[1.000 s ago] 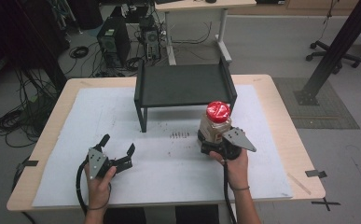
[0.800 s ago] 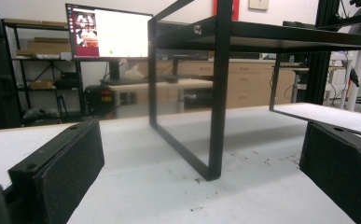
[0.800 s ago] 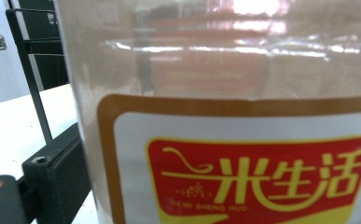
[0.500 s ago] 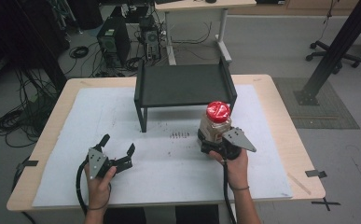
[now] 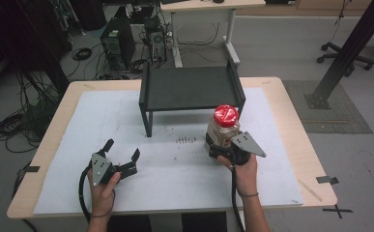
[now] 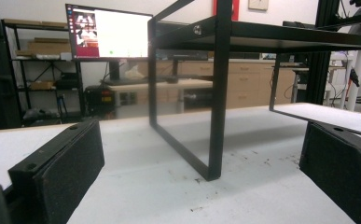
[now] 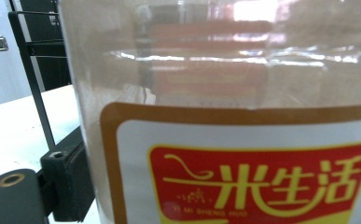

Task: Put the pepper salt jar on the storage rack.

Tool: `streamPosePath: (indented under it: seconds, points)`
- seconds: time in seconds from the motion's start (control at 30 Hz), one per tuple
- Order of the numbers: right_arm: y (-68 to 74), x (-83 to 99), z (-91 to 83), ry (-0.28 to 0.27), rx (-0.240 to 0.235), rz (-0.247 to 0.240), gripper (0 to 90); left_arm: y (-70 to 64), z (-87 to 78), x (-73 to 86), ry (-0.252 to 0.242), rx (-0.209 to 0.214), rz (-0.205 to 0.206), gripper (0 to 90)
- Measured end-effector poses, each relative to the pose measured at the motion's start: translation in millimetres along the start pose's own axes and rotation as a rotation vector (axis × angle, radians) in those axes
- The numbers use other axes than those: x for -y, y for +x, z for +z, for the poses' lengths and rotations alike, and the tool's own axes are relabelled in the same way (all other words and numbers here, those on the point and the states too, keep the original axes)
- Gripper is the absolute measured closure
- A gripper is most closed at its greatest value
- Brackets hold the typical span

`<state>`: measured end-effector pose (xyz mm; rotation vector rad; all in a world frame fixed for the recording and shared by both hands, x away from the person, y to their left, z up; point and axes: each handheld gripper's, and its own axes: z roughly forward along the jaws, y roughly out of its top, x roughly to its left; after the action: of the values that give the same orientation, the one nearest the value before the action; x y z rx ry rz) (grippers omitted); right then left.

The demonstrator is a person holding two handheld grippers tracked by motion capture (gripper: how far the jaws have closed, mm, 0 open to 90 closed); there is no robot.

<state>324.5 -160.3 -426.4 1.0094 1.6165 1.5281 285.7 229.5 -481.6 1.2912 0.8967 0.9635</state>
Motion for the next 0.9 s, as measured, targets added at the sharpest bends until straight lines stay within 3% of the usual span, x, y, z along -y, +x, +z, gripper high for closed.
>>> streamPosePath:
  seconds: [0.9]
  points:
    - [-2.4, -1.2, -0.7, 0.004, 0.017, -0.015, 21.7, -0.1, 0.0, 0.0, -0.001, 0.0, 0.002, 0.2]
